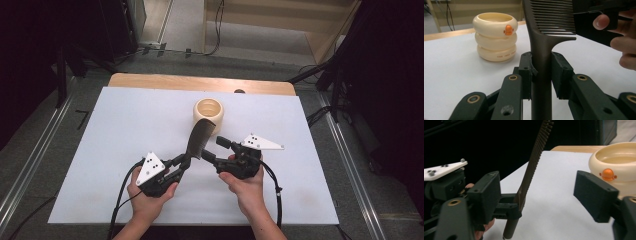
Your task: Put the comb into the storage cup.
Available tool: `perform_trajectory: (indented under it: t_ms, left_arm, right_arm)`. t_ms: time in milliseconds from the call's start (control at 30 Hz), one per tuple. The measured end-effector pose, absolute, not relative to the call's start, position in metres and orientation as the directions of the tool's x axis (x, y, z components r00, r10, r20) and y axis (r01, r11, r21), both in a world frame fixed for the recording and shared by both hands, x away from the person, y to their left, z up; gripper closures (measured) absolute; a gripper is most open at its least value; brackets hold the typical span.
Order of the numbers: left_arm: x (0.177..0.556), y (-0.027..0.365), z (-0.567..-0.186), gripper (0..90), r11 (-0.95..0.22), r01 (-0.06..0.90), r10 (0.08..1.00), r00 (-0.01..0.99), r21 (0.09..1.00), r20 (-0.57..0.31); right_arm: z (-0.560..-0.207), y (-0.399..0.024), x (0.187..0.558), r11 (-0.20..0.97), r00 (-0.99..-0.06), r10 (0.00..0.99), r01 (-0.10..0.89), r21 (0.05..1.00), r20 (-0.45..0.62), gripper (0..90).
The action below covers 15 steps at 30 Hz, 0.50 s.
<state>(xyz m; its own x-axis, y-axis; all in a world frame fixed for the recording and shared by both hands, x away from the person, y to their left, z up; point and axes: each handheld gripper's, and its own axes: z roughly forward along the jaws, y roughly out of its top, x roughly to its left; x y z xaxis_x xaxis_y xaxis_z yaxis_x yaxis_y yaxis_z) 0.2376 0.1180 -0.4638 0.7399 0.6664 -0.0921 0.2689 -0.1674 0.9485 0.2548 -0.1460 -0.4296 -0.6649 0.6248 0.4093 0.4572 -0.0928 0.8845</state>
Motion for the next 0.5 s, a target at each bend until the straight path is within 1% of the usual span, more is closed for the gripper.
perform_trajectory:
  t_ms: [100,200,500]
  left_arm:
    - [0.236,0.115,-0.464,72.5,-0.172,0.264,0.662,0.744,0.949,-0.088]
    - [0.234,0.111,-0.464,72.5,-0.181,0.26,0.657,0.75,0.948,-0.081]
    - [0.228,0.102,-0.466,72.5,-0.208,0.233,0.645,0.762,0.95,-0.046]
  right_arm:
    - [-0.431,-0.145,0.256,-0.104,-0.635,0.645,0.477,0.872,0.424,31.6]
    - [-0.433,-0.144,0.257,-0.119,-0.637,0.628,0.488,0.864,0.447,37.9]
    - [-0.441,-0.135,0.257,-0.152,-0.618,0.608,0.526,0.837,0.498,49.2]
